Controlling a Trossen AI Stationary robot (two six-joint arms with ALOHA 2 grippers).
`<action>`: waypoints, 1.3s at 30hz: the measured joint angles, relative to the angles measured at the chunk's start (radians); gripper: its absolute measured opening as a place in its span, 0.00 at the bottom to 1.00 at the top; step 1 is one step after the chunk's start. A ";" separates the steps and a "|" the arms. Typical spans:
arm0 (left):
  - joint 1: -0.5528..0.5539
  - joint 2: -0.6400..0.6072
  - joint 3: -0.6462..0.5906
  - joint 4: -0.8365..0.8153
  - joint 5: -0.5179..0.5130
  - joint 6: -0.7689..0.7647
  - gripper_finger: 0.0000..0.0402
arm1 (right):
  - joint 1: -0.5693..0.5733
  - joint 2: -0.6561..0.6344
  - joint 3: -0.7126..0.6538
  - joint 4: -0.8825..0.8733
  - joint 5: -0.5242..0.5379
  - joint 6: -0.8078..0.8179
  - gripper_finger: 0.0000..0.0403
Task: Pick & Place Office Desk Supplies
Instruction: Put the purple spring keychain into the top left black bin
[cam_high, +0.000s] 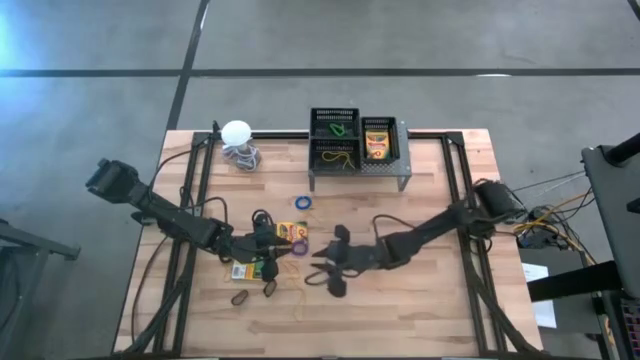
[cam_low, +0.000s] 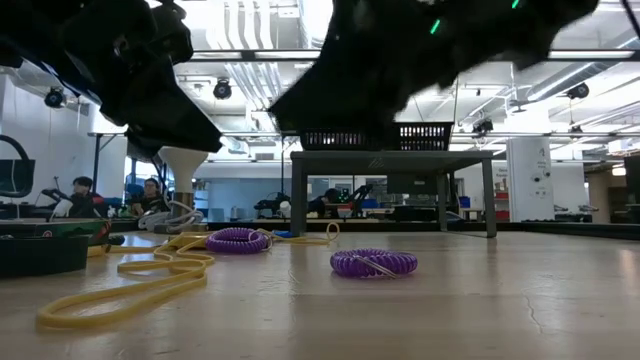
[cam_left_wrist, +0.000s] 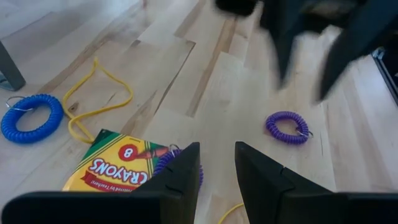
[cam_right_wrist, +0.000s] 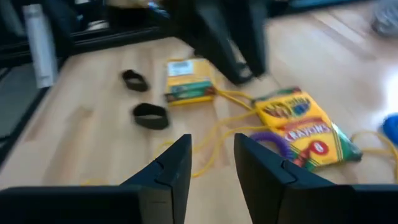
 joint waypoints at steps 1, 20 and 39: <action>0.000 0.000 0.000 0.001 0.000 0.003 0.26 | -0.010 0.024 0.004 0.013 0.001 0.016 0.30; 0.000 0.000 0.000 -0.027 0.000 0.003 0.26 | -0.075 0.126 0.138 -0.219 -0.008 0.056 0.41; 0.000 0.000 0.000 -0.030 -0.015 0.003 0.26 | -0.153 0.126 0.115 -0.133 -0.081 -0.109 0.34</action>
